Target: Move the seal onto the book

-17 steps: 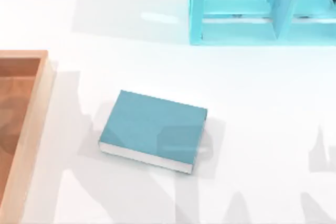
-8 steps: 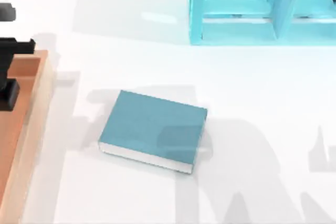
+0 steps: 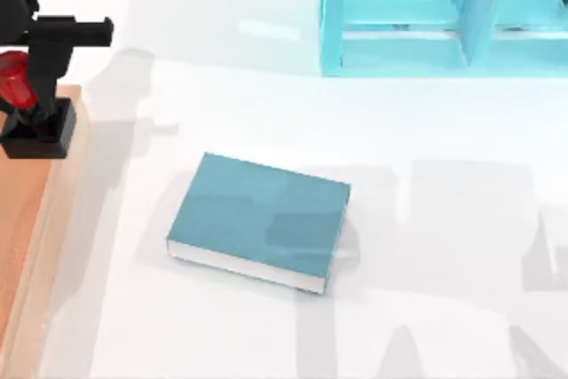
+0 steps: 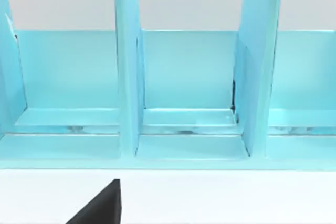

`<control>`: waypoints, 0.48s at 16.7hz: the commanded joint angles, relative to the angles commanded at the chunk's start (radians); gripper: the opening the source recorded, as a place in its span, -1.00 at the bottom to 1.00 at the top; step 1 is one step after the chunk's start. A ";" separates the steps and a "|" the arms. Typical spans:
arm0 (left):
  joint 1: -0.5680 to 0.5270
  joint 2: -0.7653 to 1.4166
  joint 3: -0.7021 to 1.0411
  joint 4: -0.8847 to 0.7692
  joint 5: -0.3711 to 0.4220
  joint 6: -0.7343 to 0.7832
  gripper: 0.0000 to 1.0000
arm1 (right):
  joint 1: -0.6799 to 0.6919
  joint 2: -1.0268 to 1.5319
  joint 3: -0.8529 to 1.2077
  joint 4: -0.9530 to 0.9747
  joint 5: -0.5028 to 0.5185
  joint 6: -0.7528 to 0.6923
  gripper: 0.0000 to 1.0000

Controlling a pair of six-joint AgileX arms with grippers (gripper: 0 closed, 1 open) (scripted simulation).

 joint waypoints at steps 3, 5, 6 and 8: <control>0.002 0.006 -0.002 0.003 0.001 0.000 -1.00 | 0.000 0.000 0.000 0.000 0.000 0.000 1.00; -0.034 0.036 0.005 0.019 0.001 -0.034 -1.00 | 0.000 0.000 0.000 0.000 0.000 0.000 1.00; -0.067 0.058 0.010 0.035 0.001 -0.067 -1.00 | 0.000 0.000 0.000 0.000 0.000 0.000 1.00; -0.162 0.110 0.020 0.077 0.001 -0.157 -1.00 | 0.000 0.000 0.000 0.000 0.000 0.000 1.00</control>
